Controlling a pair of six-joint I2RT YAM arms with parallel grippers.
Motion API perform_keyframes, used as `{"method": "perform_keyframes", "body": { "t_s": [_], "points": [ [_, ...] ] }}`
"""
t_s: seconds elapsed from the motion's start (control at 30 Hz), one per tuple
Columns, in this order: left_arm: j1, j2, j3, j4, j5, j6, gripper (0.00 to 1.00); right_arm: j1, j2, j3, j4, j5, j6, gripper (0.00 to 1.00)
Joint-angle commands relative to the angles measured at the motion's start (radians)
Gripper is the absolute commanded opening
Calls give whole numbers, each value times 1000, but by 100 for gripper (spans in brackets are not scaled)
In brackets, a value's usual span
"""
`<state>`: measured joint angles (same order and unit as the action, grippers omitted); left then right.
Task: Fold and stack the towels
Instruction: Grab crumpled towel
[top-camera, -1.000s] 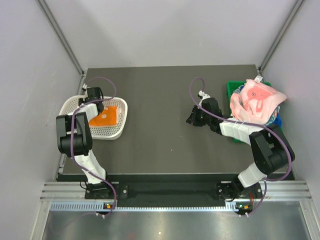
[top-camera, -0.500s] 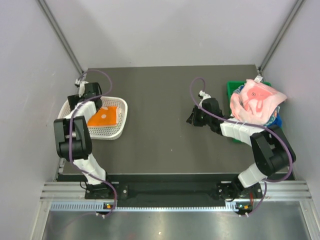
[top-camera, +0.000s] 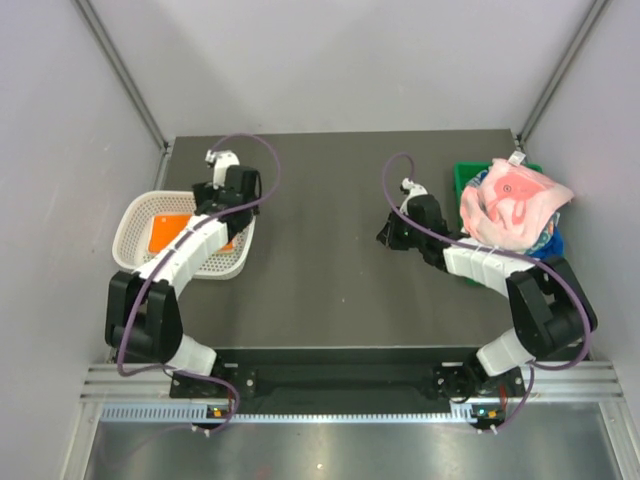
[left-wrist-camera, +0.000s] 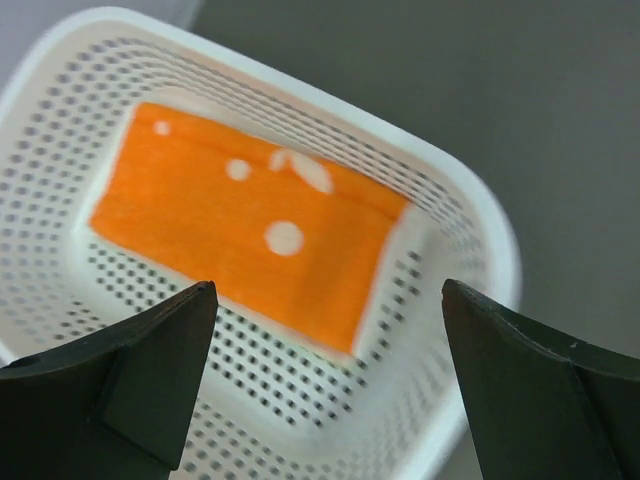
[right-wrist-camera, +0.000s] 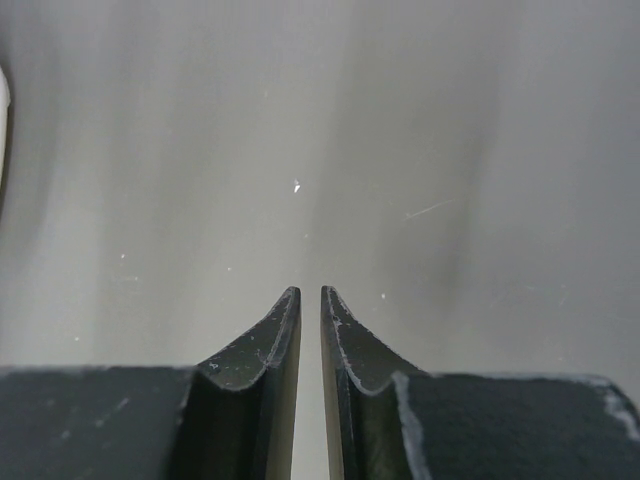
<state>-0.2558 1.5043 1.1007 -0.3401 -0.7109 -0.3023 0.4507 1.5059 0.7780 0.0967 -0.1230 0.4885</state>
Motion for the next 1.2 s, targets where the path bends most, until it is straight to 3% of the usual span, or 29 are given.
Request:
{"method": "perform_keyframes", "body": {
  "t_s": [0.0,0.17,0.4,0.57,0.77,0.93,1.17],
  "points": [
    [-111,-78,31,-83,94,-72,99,8,-47,9,32,55,-33,15],
    [-224,-108,45,-103,246,-67,99,9,-64,35,-12,144,-42,15],
    [-393,-16,133,-152,396,-60,99,-20,-85,179,-190,321,-83,17],
    [-483,27,174,-148,550,-47,99,-215,-76,289,-316,367,-105,18],
    [-530,24,166,-139,645,-66,99,-410,-35,431,-446,494,-146,18],
    [-533,27,165,-142,662,-60,99,-500,5,465,-486,592,-183,20],
    [-536,48,166,-142,679,-55,99,-535,36,442,-488,666,-211,22]
  ]
}}
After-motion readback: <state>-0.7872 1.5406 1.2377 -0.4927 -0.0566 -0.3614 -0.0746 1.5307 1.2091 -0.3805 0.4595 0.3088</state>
